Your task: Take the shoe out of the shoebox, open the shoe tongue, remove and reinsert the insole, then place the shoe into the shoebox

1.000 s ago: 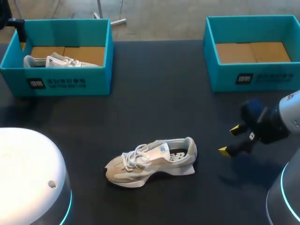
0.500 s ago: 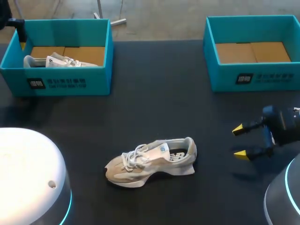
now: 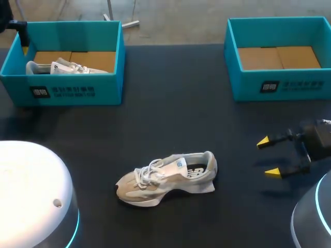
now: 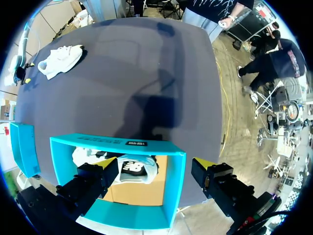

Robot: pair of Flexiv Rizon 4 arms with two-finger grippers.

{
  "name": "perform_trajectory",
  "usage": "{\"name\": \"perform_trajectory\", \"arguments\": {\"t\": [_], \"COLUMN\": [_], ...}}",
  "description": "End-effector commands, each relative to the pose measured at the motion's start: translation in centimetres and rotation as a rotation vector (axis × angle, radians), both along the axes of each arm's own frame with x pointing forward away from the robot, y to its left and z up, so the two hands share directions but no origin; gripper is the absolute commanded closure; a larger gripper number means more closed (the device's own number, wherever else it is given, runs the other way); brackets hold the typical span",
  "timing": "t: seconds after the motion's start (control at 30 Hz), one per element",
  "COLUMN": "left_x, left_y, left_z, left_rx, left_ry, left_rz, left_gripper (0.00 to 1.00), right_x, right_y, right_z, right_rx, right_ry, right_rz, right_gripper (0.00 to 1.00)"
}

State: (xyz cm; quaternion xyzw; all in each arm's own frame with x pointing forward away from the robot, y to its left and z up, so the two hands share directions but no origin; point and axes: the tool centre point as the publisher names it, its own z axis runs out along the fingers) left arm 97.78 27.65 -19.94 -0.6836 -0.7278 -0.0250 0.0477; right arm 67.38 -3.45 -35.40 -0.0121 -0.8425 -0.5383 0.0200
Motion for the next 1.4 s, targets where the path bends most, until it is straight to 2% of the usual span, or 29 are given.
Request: {"name": "perform_trajectory", "arguments": {"t": [0.03,0.3,0.77,1.13,1.4], "left_x": [-0.1,-0.1,-0.1,-0.1,-0.1], "left_y": [0.0,0.0,0.0,0.0,0.0], "left_z": [0.0,0.0,0.0,0.0,0.0], "left_rx": [0.002,0.002,0.002,0.002,0.002], "left_ry": [-0.003,-0.003,-0.003,-0.003,-0.003], "left_rz": [0.0,0.0,0.0,0.0,0.0], "left_gripper": [0.0,0.0,0.0,0.0,0.0], "right_x": [0.3,0.3,1.2,1.0,1.6], "right_y": [-0.3,-0.2,2.1,6.0,8.5], "right_z": [-1.4,-2.5,-2.3,-2.7,-2.8], "right_rx": [0.062,0.146,0.175,0.194,0.197], "right_ry": [-0.016,-0.072,-0.065,-0.063,-0.078], "right_rz": [-0.014,-0.048,-0.016,0.028,0.057], "right_gripper": [0.0,0.0,0.0,0.0,0.0]}}
